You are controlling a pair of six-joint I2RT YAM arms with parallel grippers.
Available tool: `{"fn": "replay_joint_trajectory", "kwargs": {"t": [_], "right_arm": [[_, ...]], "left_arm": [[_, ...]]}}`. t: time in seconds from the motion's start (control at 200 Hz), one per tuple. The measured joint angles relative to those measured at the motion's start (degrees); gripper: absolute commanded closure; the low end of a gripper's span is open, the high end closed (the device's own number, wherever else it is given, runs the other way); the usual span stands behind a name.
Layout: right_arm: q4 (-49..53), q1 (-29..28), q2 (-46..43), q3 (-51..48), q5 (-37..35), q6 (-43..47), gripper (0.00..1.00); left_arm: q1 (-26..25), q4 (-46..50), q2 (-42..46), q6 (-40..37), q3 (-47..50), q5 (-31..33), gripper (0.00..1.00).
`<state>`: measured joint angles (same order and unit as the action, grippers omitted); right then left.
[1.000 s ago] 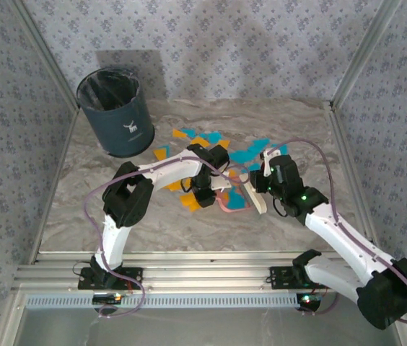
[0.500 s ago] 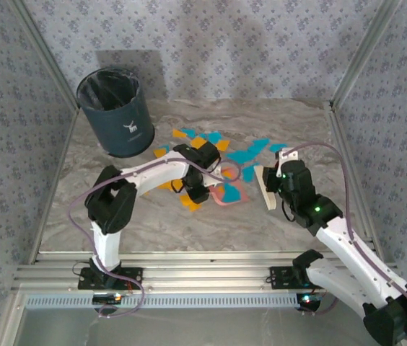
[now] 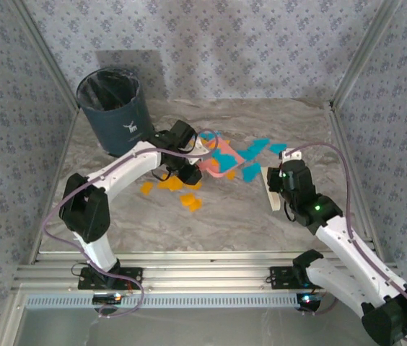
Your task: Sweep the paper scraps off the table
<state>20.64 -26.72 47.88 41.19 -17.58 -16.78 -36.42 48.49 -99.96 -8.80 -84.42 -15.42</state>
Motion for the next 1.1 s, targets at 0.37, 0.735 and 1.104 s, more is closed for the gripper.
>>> {"fn": "replay_joint_trajectory", "kwargs": {"t": [0.37, 0.735, 1.104], "right_arm": [[0.0, 0.7, 0.9, 0.0, 0.9, -0.4, 1.00], [-0.1, 1.2, 0.9, 0.0, 1.9, -0.7, 1.00], [-1.6, 1.5, 0.9, -0.2, 2.4, -1.0, 1.00]], "left_arm": [[5.7, -0.8, 1.1, 7.1, -5.7, -3.6, 1.00], [9.9, 0.5, 2.5, 11.8, -12.7, -4.2, 1.00], [18.3, 2.0, 3.3, 17.2, -19.7, -5.4, 1.00]]}}
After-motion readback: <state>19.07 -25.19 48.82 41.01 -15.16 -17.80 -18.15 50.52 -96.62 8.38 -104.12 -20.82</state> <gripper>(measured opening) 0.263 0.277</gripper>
